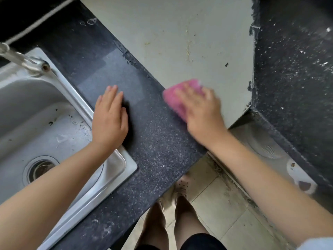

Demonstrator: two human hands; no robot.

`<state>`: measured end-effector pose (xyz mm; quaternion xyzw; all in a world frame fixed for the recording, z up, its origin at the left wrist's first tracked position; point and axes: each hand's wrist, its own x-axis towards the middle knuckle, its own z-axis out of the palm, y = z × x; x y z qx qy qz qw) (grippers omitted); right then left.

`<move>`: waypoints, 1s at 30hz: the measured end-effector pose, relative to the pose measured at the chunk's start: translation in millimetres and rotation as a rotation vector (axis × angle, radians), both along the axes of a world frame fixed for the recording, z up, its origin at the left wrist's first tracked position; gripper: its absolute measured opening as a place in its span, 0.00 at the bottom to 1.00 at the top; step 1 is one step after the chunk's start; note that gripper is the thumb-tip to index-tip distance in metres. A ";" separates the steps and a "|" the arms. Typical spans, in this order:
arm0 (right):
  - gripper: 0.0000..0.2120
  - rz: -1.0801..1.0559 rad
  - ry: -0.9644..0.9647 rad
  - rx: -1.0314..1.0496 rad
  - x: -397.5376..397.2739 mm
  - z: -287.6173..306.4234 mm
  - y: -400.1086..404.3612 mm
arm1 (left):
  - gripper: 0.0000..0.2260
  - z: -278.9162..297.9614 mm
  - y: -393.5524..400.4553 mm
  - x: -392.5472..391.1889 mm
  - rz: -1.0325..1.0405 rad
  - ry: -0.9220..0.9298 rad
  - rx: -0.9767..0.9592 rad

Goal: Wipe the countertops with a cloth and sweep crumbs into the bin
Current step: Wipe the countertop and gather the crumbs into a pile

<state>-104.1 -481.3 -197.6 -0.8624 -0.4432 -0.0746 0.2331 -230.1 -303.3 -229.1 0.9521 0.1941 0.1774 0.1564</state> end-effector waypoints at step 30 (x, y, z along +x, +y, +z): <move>0.17 -0.288 0.017 -0.131 58.0 -0.1 150.3 | 0.17 4.5 111.7 0.4 0.179 -0.195 -0.012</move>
